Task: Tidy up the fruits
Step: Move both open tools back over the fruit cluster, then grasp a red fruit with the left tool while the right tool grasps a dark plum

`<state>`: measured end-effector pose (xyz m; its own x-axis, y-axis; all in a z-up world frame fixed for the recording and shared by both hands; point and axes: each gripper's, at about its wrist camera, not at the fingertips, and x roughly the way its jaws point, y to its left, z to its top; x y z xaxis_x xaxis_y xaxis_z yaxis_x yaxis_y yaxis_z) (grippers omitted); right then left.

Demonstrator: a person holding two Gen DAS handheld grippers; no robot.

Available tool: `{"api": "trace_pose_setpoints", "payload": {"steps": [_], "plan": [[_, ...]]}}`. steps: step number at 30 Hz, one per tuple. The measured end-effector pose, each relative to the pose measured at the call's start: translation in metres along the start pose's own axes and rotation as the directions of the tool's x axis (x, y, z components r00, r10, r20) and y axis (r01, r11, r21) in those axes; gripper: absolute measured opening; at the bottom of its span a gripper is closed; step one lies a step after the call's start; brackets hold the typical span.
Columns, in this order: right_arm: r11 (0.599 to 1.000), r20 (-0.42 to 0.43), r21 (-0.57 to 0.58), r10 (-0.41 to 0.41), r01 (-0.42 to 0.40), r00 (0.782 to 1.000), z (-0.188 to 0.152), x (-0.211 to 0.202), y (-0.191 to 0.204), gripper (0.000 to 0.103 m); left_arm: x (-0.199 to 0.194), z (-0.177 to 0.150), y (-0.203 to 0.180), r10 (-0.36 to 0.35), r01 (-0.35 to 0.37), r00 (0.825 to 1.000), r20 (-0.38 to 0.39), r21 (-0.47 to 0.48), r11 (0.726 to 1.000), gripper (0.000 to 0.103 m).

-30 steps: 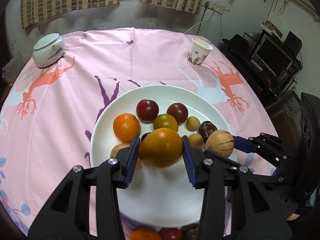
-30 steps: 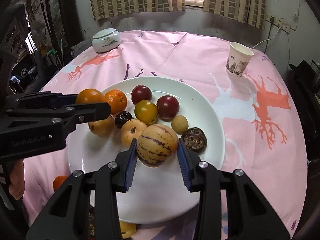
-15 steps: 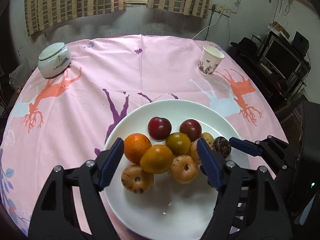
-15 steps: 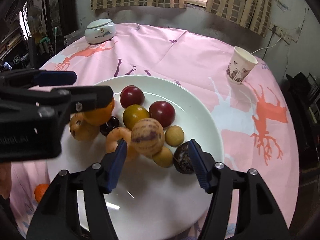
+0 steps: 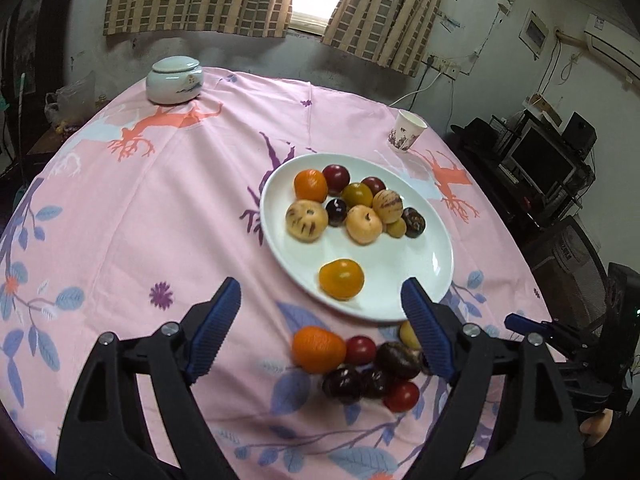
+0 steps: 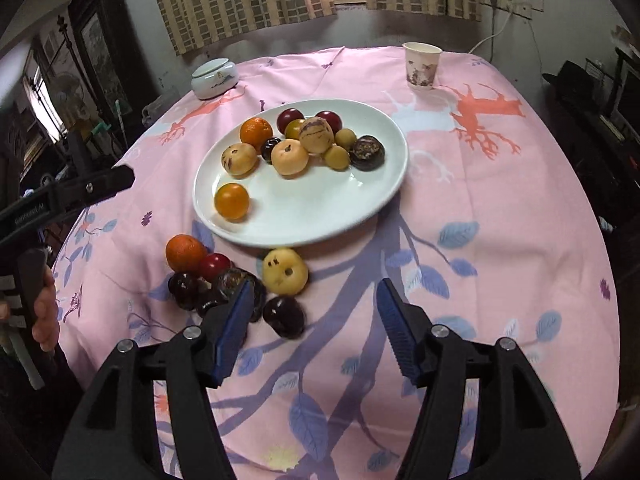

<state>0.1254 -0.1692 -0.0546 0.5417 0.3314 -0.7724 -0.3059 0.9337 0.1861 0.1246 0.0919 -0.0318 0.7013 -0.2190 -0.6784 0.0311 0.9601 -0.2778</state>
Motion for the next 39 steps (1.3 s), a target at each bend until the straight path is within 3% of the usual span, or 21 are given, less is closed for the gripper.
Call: {"api": "trace_pose_setpoints", "payload": {"steps": [3,8,18,25,30,32,36,39], "plan": [[0.999,0.009,0.054,0.000,-0.001,1.000,-0.017,-0.009,-0.003,0.065,-0.009,-0.024,0.002,0.006,-0.005,1.000,-0.009,0.010,1.000,0.084],[0.999,-0.001,0.041,-0.003,0.003,1.000,-0.028,-0.017,0.004,0.065,-0.027,-0.047,-0.003,0.038,-0.039,0.999,0.009,0.069,0.997,0.084],[1.000,-0.021,-0.023,0.005,-0.006,1.000,-0.037,-0.016,0.027,0.065,-0.037,-0.061,-0.003,0.022,-0.022,1.000,-0.004,0.079,0.997,0.084],[0.994,-0.038,-0.066,-0.091,0.088,0.995,-0.035,0.017,0.031,0.065,-0.030,-0.079,-0.017,0.008,-0.003,0.999,-0.043,0.115,0.993,0.084],[0.993,-0.027,-0.101,-0.062,0.059,0.998,-0.027,0.042,0.033,0.064,-0.021,-0.094,-0.026,0.011,0.002,0.997,-0.082,0.155,0.988,0.084],[0.994,-0.039,-0.101,-0.043,0.039,0.998,-0.023,0.050,0.034,0.046,-0.019,-0.096,-0.025,0.006,0.008,0.996,-0.091,0.151,0.989,0.084],[0.986,-0.094,-0.150,-0.086,0.071,0.992,-0.021,0.074,0.041,0.031,-0.019,-0.097,-0.029,0.002,0.013,0.995,-0.096,0.156,0.988,0.084],[0.991,-0.086,-0.121,-0.060,0.050,0.994,-0.023,0.064,0.038,0.030,-0.016,-0.096,-0.036,0.001,0.017,0.994,-0.107,0.168,0.986,0.084]]}}
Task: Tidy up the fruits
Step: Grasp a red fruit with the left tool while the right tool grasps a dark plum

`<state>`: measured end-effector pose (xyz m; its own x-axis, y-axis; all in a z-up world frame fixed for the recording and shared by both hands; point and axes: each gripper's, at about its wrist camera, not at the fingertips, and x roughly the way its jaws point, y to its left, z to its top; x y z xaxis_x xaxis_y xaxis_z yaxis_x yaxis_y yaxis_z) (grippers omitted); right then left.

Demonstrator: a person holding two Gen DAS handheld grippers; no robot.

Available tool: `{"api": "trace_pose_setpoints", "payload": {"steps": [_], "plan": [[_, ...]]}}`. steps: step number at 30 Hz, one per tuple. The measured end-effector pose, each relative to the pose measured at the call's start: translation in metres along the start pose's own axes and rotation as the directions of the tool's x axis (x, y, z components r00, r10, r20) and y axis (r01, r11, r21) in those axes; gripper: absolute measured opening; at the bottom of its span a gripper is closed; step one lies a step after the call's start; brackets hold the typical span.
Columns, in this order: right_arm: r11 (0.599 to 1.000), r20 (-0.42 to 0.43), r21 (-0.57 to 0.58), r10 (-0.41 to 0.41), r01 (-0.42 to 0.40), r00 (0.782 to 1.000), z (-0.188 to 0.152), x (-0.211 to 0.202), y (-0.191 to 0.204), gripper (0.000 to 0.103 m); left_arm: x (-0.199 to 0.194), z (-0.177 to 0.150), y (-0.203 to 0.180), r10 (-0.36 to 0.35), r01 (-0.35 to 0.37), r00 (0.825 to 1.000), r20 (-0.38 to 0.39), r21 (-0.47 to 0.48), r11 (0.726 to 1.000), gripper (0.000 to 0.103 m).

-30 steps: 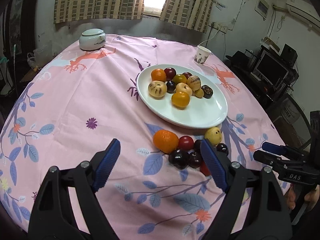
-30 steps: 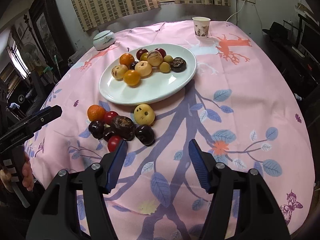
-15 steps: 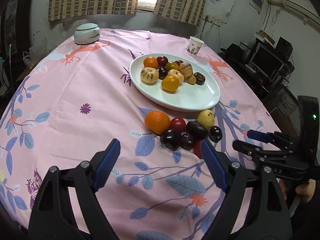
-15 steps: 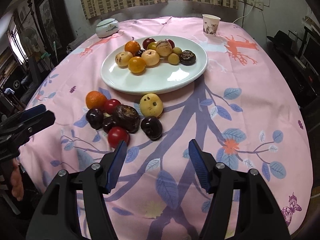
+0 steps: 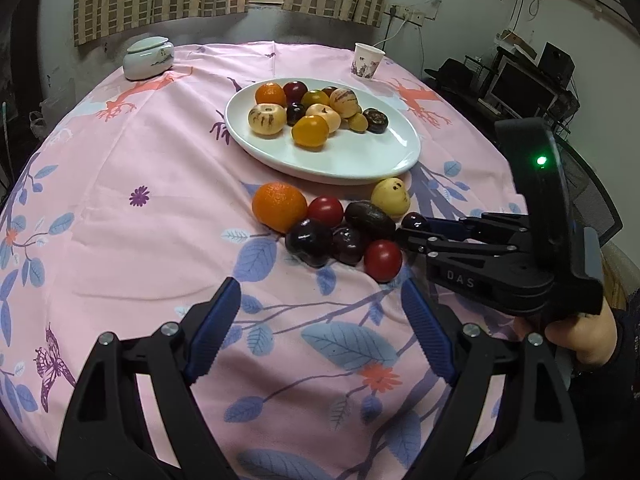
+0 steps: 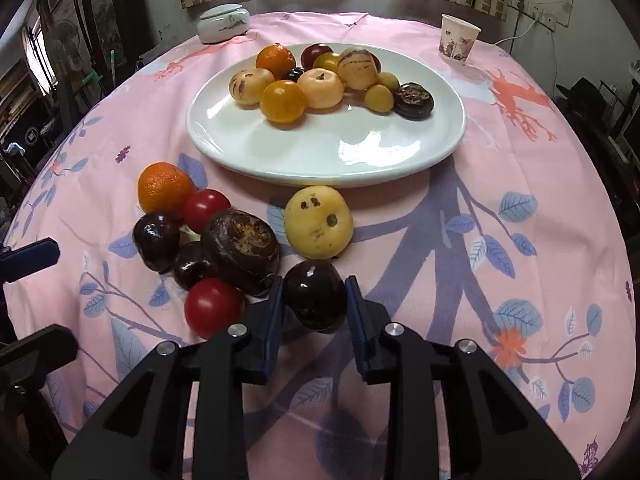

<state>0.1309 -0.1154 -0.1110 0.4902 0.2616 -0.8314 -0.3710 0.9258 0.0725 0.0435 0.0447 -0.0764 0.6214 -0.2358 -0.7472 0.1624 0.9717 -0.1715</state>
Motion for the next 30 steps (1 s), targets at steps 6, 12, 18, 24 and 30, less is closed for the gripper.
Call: {"api": "trace_pose_setpoints", "payload": {"steps": [6,12,18,24,30], "plan": [[0.994,0.085,0.106,0.008,-0.017,0.996,-0.019,-0.048,-0.031,0.030,0.022,0.003,-0.025,-0.008,0.008,1.000,-0.026,0.028,1.000,0.084],[0.975,0.109,0.213,0.039,-0.062,0.993,-0.050,-0.070,-0.070,0.031,0.057,0.005,-0.048,-0.030,0.032,0.995,-0.090,0.027,0.999,0.060],[0.961,0.137,0.259,0.062,-0.096,0.989,-0.068,-0.082,-0.092,0.031,0.078,0.010,-0.059,0.012,-0.009,0.994,-0.106,0.028,1.000,0.050],[0.958,0.136,0.260,0.085,-0.119,0.987,-0.072,-0.084,-0.096,0.031,0.082,0.015,-0.058,0.039,-0.039,0.993,-0.110,0.006,0.999,0.030],[0.960,0.136,0.254,0.088,-0.120,0.987,-0.067,-0.086,-0.090,0.031,0.061,0.011,-0.060,0.012,-0.010,0.996,-0.083,0.026,1.000,0.030]]}}
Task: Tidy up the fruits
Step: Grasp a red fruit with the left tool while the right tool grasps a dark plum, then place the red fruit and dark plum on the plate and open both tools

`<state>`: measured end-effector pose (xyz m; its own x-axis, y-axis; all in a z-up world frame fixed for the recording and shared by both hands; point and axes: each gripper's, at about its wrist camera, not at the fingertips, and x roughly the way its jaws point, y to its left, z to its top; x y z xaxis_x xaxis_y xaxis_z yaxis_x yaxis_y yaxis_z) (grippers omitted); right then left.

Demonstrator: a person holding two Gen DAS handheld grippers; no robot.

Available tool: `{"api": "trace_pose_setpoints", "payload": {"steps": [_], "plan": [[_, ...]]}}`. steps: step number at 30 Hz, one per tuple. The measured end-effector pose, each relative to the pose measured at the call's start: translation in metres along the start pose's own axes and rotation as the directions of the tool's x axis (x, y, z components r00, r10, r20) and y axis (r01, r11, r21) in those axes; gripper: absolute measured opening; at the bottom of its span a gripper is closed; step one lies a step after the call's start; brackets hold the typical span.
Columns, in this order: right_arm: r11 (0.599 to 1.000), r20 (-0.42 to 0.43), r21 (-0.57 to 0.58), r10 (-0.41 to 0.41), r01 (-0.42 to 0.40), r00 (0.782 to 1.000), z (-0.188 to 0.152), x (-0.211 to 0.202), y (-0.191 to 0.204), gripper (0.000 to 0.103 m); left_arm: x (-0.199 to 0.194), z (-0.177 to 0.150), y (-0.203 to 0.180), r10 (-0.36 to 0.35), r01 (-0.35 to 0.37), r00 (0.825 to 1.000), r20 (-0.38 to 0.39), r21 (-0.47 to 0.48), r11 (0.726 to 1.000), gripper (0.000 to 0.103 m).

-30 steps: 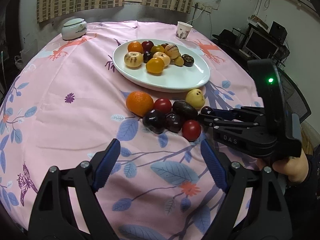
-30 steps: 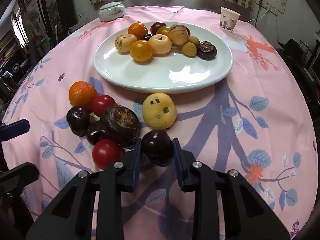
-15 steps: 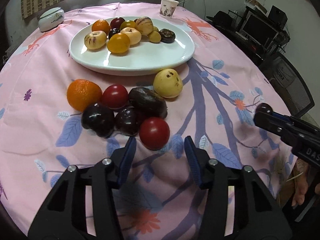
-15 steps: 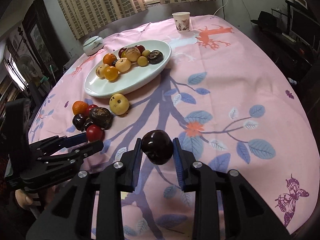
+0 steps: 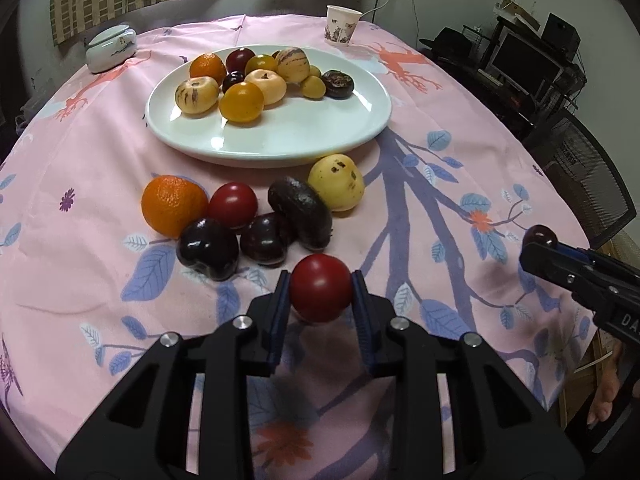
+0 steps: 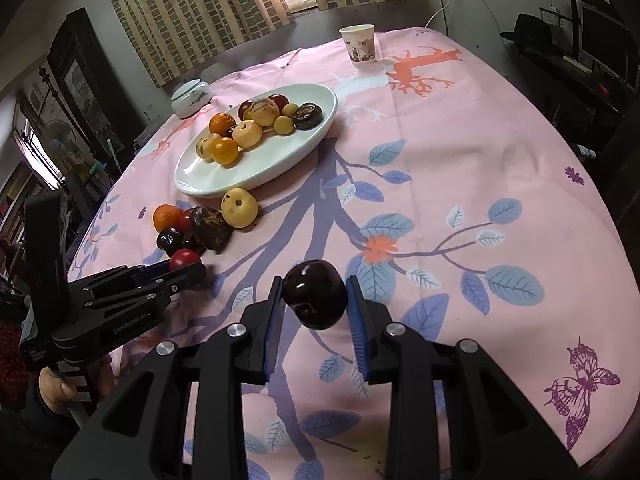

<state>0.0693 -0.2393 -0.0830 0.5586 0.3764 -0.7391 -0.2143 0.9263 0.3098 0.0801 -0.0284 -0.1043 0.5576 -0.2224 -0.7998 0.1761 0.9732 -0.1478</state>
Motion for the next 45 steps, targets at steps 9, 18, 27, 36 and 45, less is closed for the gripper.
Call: {"api": "trace_pose_setpoints", "payload": {"steps": [9,18,27,36,45], "plan": [[0.997,-0.025,-0.082,-0.003,0.001,1.000,0.005,0.010,0.045,0.031,-0.031,-0.006,0.023,-0.047,0.048,0.998,0.049,-0.020,0.999,0.030],[0.991,-0.043,-0.131,0.005,-0.010,0.999,0.023,0.023,0.075,0.031,-0.060,0.016,0.065,-0.042,0.047,0.994,0.104,-0.053,0.997,0.030],[0.971,-0.012,-0.234,-0.049,0.045,0.999,0.101,0.047,0.083,0.031,-0.051,0.122,0.090,0.052,-0.050,0.987,0.154,-0.020,0.999,0.030],[0.950,0.009,-0.291,-0.112,0.109,0.994,0.179,0.126,0.061,0.031,0.030,0.193,0.087,0.056,-0.053,0.994,0.092,-0.038,0.998,0.030],[0.966,-0.035,-0.251,-0.077,0.066,0.996,0.205,0.157,0.045,0.031,0.064,0.209,0.089,0.065,-0.063,0.997,0.047,-0.028,0.998,0.031]]}}
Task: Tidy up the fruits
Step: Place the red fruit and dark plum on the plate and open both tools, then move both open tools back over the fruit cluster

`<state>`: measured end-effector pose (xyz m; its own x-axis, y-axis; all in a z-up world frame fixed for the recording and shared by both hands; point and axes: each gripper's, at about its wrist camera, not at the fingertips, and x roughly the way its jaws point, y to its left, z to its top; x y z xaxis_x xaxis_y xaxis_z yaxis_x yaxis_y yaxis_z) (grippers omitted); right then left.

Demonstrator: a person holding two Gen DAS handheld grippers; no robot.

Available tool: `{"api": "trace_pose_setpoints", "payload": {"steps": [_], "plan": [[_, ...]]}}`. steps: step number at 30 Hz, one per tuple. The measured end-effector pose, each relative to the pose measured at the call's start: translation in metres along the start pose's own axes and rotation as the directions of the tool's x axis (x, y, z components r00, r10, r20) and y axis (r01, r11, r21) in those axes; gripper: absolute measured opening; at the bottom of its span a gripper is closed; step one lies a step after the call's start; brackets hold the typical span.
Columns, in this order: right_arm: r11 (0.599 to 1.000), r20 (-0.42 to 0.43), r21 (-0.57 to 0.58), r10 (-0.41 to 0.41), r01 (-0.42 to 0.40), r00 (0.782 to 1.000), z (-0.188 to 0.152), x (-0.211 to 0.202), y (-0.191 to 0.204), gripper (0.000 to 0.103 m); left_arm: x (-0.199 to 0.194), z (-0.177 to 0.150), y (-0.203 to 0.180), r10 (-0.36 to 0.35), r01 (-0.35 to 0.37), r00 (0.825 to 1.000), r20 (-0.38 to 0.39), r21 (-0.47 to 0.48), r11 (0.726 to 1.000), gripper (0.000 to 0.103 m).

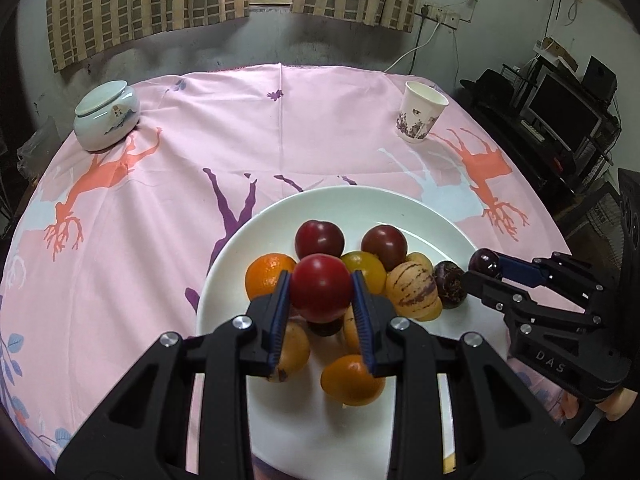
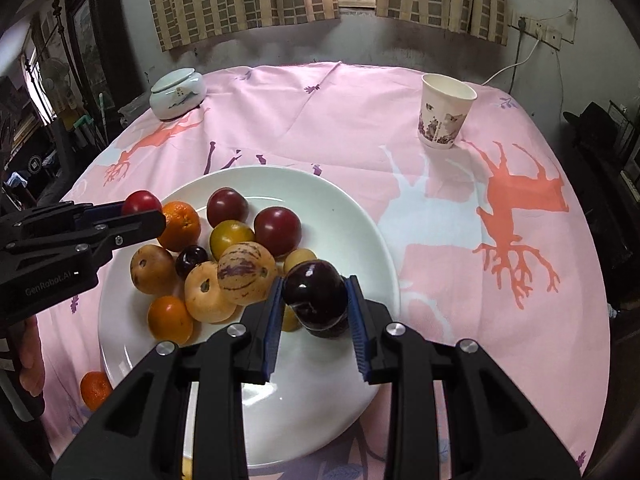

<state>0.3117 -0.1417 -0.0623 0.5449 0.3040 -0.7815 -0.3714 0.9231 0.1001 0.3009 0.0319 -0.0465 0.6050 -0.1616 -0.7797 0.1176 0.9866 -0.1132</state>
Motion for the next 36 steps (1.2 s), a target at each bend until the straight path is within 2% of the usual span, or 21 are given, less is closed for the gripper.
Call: {"api": "trace_pose_setpoints", "payload": {"steps": [3,4,5,7,9,10,14,16,18,20,21,25,30,36], "plan": [[1.000,-0.007,0.008,0.002,-0.002,1.000,0.005,0.006,-0.002,0.031,0.006,0.003,0.001,0.008,-0.008,1.000,-0.006,-0.003,1.000,0.033],[1.000,-0.011,0.011,0.001,-0.001,1.000,0.006,0.008,-0.003,0.031,0.006,0.005,0.001,0.006,-0.006,1.000,0.000,-0.007,1.000,0.043],[1.000,-0.015,0.014,0.004,-0.003,1.000,0.007,0.011,-0.004,0.032,0.003,0.006,0.001,0.004,-0.004,1.000,0.011,-0.009,1.000,0.058],[1.000,-0.029,0.027,0.003,-0.003,1.000,0.008,0.014,-0.006,0.033,-0.007,0.008,0.003,0.002,-0.001,0.999,0.043,-0.015,1.000,0.067],[0.999,-0.011,0.033,0.001,-0.001,1.000,0.009,0.007,-0.005,0.058,-0.021,0.009,0.005,-0.006,0.008,0.998,0.070,-0.022,1.000,0.068],[0.999,0.018,0.034,-0.005,0.004,1.000,0.009,0.001,-0.005,0.065,-0.028,0.009,0.008,-0.011,0.013,0.997,0.078,-0.028,1.000,0.070],[1.000,0.093,0.025,-0.016,0.014,0.996,0.011,-0.031,0.000,0.066,-0.066,-0.004,0.020,-0.060,0.069,0.992,0.109,-0.084,0.994,0.075],[0.999,0.119,0.039,-0.009,0.004,0.993,0.008,-0.052,0.003,0.067,-0.085,-0.018,0.023,-0.064,0.075,0.990,0.123,-0.086,0.994,0.076],[0.998,0.132,0.057,-0.013,0.005,0.991,0.000,-0.071,0.006,0.073,-0.105,-0.038,0.025,-0.034,0.045,0.989,0.143,-0.080,0.996,0.077],[0.997,0.142,0.079,-0.005,-0.006,0.990,-0.014,-0.090,0.011,0.085,-0.120,-0.060,0.028,-0.011,0.025,0.988,0.157,-0.084,0.996,0.081],[0.997,0.143,0.082,0.002,-0.014,0.990,-0.023,-0.098,0.013,0.087,-0.126,-0.072,0.030,-0.005,0.019,0.987,0.160,-0.088,0.996,0.081],[0.996,0.158,0.091,-0.001,-0.014,0.987,-0.064,-0.127,0.030,0.089,-0.142,-0.120,0.036,0.023,-0.004,0.986,0.165,-0.113,0.994,0.081],[0.993,0.220,0.117,-0.033,0.007,0.975,-0.121,-0.160,0.050,0.093,-0.146,-0.170,0.035,0.042,-0.025,0.989,0.144,-0.119,0.993,0.081],[0.997,0.159,0.065,-0.062,0.052,0.985,-0.151,-0.157,0.073,0.093,-0.141,-0.194,0.027,0.037,-0.029,0.995,0.093,-0.093,0.995,0.081]]}}
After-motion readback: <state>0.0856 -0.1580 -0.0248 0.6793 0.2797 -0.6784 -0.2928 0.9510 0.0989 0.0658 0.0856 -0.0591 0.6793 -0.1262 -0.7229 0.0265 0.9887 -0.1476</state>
